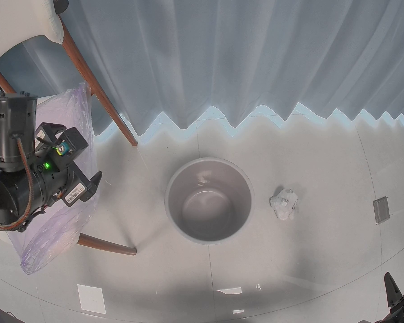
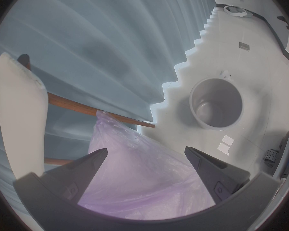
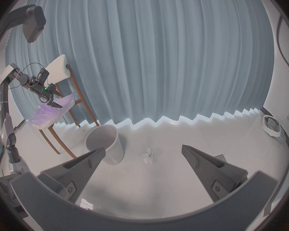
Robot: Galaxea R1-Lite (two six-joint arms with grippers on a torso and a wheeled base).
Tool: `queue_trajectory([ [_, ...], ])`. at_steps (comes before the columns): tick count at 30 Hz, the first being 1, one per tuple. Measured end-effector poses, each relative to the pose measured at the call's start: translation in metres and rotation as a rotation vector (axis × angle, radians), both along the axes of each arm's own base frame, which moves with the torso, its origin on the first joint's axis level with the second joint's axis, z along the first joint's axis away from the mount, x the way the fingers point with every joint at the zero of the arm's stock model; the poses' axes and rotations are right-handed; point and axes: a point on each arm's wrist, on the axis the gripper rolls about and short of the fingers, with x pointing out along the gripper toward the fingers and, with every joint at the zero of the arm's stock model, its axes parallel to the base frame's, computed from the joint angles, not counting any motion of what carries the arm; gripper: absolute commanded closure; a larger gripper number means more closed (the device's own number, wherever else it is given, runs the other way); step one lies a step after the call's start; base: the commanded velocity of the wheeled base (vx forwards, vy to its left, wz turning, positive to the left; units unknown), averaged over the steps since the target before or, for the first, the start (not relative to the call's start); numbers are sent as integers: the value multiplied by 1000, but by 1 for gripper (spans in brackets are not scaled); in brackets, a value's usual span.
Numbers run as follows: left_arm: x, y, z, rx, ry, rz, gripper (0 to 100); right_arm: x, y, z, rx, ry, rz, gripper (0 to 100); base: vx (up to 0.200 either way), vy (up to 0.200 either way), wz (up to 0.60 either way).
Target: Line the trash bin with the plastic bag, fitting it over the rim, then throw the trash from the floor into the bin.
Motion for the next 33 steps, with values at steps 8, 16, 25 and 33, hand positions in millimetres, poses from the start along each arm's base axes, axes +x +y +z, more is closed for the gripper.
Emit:
queue_trajectory([
  [8, 9, -10, -13, 23, 35, 14, 0, 0, 0, 0, 0, 0, 0, 0, 0, 0, 0],
  [16, 9, -10, -32, 49, 83, 63, 0, 0, 0, 0, 0, 0, 0, 0, 0, 0, 0],
  [25, 7, -7, -46, 42, 108, 91, 0, 0, 0, 0, 0, 0, 0, 0, 0, 0, 0],
  [33, 7, -7, -49, 47, 114, 97, 0, 0, 0, 0, 0, 0, 0, 0, 0, 0, 0],
])
